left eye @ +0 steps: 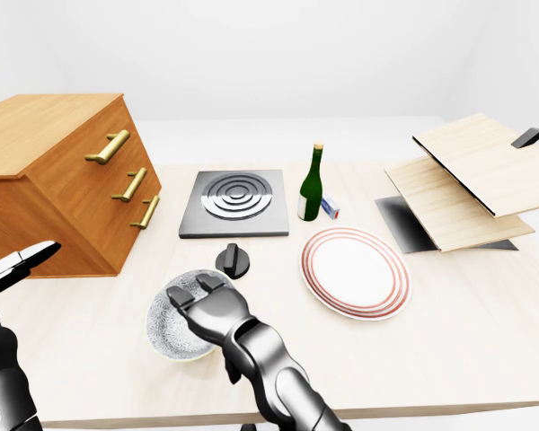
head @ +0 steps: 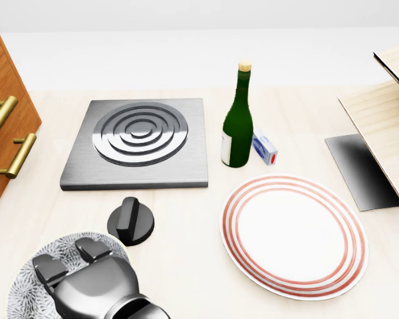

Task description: Pick up the akita bowl and put it on the plate.

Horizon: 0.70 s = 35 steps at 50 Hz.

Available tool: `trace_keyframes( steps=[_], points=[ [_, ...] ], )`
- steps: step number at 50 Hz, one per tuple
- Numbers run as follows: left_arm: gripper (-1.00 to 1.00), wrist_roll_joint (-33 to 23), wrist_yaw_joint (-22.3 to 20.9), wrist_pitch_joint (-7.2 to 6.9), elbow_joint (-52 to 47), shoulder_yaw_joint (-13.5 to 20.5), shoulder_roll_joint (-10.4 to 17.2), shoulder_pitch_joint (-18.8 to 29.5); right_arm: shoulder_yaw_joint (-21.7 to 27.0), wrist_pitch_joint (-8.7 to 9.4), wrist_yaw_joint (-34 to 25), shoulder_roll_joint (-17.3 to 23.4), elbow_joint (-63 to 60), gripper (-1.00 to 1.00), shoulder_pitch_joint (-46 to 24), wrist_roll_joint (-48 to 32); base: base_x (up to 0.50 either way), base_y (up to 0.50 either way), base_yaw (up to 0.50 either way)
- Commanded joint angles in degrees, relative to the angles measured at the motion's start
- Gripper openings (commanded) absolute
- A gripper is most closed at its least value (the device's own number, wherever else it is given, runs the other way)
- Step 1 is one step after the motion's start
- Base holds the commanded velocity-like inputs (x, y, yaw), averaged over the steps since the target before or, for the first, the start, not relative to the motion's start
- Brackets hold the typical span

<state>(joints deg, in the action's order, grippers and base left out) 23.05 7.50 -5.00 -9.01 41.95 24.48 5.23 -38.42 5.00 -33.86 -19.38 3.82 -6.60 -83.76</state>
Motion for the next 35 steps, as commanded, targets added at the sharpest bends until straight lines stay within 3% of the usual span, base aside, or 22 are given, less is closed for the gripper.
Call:
trace_keyframes(
  steps=[1,35],
  points=[
    [1.00,0.0,0.0,0.00,0.2,-0.1,0.0,0.1,0.9,0.00,0.1,-0.4,1.3,0.96,-0.8,-2.7,0.00,0.00,0.00],
    [1.00,0.1,-0.2,0.00,-0.3,0.1,-0.2,-0.1,0.2,0.00,2.6,-0.6,6.6,0.96,-1.3,-5.1,0.00,0.00,0.00]
  ],
)
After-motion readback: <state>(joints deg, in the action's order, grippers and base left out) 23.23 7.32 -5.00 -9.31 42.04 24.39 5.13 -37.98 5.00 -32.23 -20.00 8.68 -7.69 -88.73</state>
